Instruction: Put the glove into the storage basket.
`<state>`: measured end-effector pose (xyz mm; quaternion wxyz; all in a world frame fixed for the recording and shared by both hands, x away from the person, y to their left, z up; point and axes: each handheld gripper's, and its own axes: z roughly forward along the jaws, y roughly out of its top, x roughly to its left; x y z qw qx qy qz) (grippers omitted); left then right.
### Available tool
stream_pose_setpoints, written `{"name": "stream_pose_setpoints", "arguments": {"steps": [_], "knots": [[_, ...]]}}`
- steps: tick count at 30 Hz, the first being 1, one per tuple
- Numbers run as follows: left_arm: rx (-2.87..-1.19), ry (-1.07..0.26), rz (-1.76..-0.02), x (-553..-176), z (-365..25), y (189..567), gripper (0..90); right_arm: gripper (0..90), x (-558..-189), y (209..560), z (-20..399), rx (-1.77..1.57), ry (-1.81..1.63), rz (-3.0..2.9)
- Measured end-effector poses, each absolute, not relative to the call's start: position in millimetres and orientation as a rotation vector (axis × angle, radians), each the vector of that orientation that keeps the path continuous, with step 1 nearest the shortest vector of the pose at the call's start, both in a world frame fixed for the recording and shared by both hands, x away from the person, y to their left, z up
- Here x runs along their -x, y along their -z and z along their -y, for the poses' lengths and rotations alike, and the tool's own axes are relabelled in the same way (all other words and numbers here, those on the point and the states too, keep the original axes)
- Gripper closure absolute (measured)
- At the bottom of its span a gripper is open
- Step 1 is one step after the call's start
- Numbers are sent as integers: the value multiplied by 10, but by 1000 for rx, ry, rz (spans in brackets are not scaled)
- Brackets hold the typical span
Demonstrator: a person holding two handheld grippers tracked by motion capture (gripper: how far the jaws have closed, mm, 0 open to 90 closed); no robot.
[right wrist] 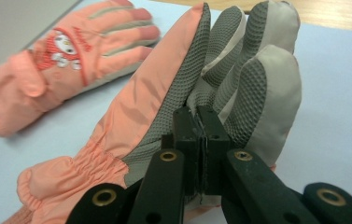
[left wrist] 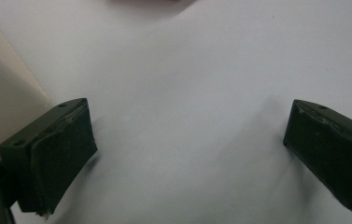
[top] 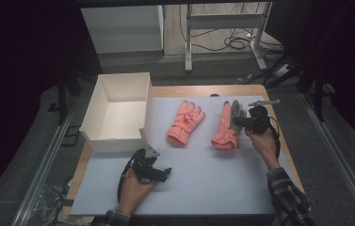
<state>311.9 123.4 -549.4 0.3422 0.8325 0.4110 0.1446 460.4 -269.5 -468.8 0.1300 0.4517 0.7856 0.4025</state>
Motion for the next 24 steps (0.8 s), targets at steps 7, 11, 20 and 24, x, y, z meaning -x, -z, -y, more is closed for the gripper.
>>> {"name": "stream_pose_setpoints", "arguments": {"steps": [7, 11, 20, 24], "knots": [[-2166, -376, -1068, -3119, -1235, 5494, 16, 875, -4480, 4602, 2656, -1259, -1223, -2336], [-2165, -376, -1068, -3119, -1235, 5494, 15, 875, -4340, 4575, 2584, -1205, -1261, -2394], [-2163, -377, -1070, -3119, -1233, 5495, 15, 875, -4004, 4603, 2413, -1072, -1325, -2510], [-2165, -376, -1069, -3119, -1234, 5494, 15, 875, -3843, 4664, 2331, -1019, -1354, -2565]]}}
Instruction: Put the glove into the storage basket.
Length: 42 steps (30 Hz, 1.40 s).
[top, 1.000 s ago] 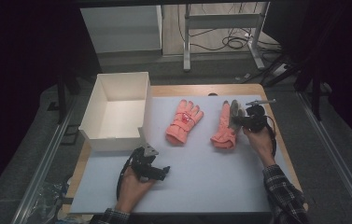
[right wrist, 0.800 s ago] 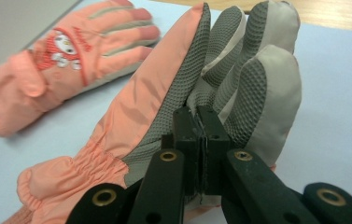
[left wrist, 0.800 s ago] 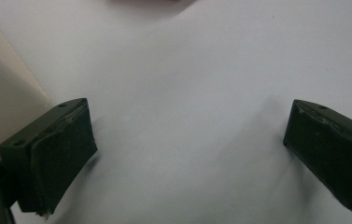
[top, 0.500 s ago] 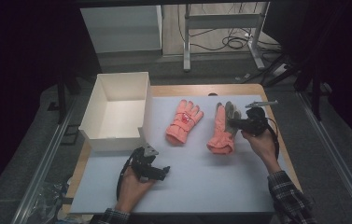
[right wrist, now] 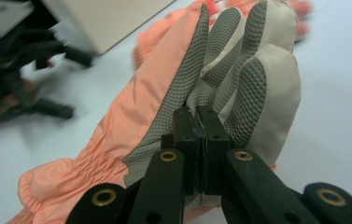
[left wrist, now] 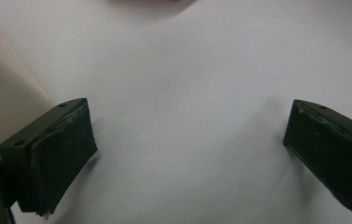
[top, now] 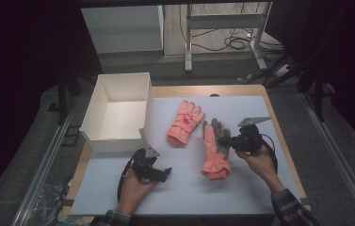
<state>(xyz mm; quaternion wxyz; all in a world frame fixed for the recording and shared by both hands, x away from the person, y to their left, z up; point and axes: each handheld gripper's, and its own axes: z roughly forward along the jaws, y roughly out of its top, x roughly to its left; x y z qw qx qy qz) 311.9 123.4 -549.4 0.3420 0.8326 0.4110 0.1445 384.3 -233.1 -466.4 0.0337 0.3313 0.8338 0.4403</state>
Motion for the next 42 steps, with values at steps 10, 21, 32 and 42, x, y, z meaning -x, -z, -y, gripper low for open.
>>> {"name": "stream_pose_setpoints", "arguments": {"steps": [10, 21, 32, 42], "knots": [[-2165, -377, -1068, -3119, -1235, 5494, 15, 874, -3564, 4873, 2170, -947, -1370, -2669], [-2165, -376, -1069, -3119, -1235, 5494, 15, 761, -3525, 5028, 2154, -939, -1257, -2657], [-2165, -376, -1070, -3119, -1234, 5494, 15, 559, -3646, 4759, 2125, -902, -1257, -2583], [-2162, -378, -1070, -3119, -1233, 5495, 15, 476, -4063, 4642, 1857, -960, -1273, -2523]]}}
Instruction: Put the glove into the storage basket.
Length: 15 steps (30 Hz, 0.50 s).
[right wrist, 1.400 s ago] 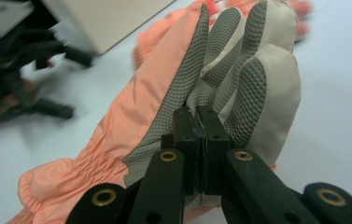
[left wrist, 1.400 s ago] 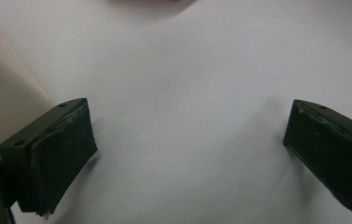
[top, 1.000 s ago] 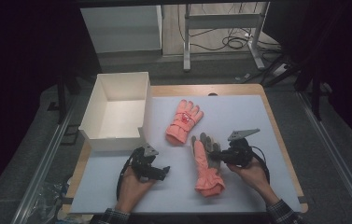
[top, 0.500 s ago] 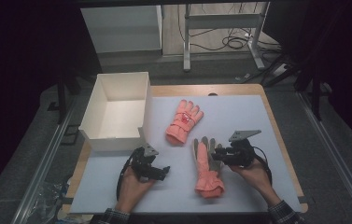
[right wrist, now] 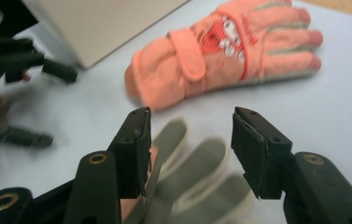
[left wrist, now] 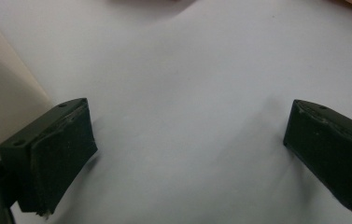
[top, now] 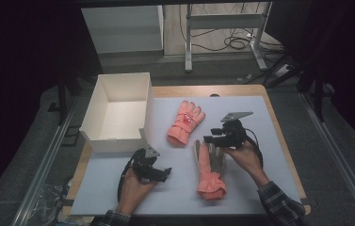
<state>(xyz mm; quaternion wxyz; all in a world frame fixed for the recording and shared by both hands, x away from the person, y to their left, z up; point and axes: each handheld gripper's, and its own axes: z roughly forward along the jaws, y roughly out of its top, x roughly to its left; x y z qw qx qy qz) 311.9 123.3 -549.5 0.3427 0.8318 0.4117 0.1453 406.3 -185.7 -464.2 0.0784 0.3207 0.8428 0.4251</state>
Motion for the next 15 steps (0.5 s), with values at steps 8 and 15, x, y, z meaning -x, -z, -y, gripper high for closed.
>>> {"name": "stream_pose_setpoints", "arguments": {"steps": [8, 15], "knots": [[-2167, -376, -1070, -3120, -1236, 5494, 15, 462, -4413, 4625, 1551, -971, -1232, -2522], [-2165, -374, -1070, -3120, -1235, 5495, 15, 462, -4722, 4701, 1308, -990, -1181, -2531]]}}
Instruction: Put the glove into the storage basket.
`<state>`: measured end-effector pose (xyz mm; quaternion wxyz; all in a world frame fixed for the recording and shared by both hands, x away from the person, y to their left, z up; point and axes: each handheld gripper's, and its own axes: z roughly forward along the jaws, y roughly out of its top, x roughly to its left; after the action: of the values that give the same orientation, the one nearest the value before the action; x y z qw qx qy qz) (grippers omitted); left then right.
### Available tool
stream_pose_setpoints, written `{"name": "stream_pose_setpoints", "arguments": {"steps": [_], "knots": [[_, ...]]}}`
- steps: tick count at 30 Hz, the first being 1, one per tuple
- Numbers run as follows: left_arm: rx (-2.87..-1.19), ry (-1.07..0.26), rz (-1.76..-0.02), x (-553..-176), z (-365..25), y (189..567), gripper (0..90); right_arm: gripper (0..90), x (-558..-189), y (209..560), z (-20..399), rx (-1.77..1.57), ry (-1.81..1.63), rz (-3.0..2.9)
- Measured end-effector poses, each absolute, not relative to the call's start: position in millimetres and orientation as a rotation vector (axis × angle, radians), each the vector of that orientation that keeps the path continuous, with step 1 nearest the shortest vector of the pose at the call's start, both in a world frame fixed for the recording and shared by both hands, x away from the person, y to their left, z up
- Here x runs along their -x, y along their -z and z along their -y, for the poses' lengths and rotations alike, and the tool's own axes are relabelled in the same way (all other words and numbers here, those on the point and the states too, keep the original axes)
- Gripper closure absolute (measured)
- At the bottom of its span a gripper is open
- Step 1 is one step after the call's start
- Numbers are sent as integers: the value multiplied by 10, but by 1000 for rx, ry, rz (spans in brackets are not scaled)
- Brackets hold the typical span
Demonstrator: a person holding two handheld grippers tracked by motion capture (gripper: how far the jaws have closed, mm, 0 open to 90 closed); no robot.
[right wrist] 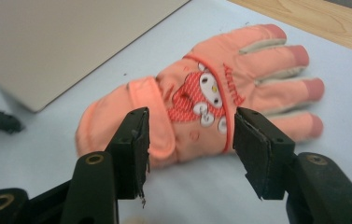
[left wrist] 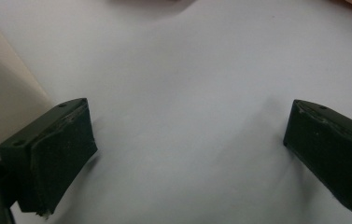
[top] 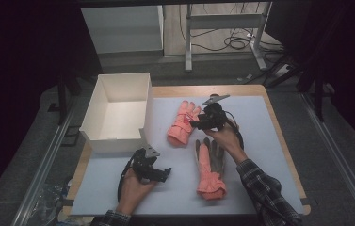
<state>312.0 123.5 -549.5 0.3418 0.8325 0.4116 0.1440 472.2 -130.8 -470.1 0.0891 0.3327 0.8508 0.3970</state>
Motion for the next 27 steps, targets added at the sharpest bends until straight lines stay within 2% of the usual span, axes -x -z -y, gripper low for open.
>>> {"name": "stream_pose_setpoints", "arguments": {"steps": [6, 10, 16, 19, 24, 27], "knots": [[-2165, -375, -1068, -3121, -1236, 5495, 15, 461, -4889, 4775, 1157, -976, -1132, -2533], [-2164, -374, -1071, -3120, -1234, 5494, 15, 424, -5030, 4855, 1073, -996, -1101, -2526], [-2166, -374, -1069, -3121, -1235, 5493, 15, 431, -5112, 4982, 954, -964, -1021, -2558], [-2165, -373, -1069, -3121, -1235, 5494, 15, 490, -5155, 5039, 927, -975, -989, -2581], [-2162, -373, -1072, -3120, -1233, 5496, 15, 711, -5187, 5069, 933, -1038, -999, -2617], [-2164, -372, -1072, -3120, -1233, 5494, 15, 813, -5176, 5069, 937, -1049, -1007, -2616]]}}
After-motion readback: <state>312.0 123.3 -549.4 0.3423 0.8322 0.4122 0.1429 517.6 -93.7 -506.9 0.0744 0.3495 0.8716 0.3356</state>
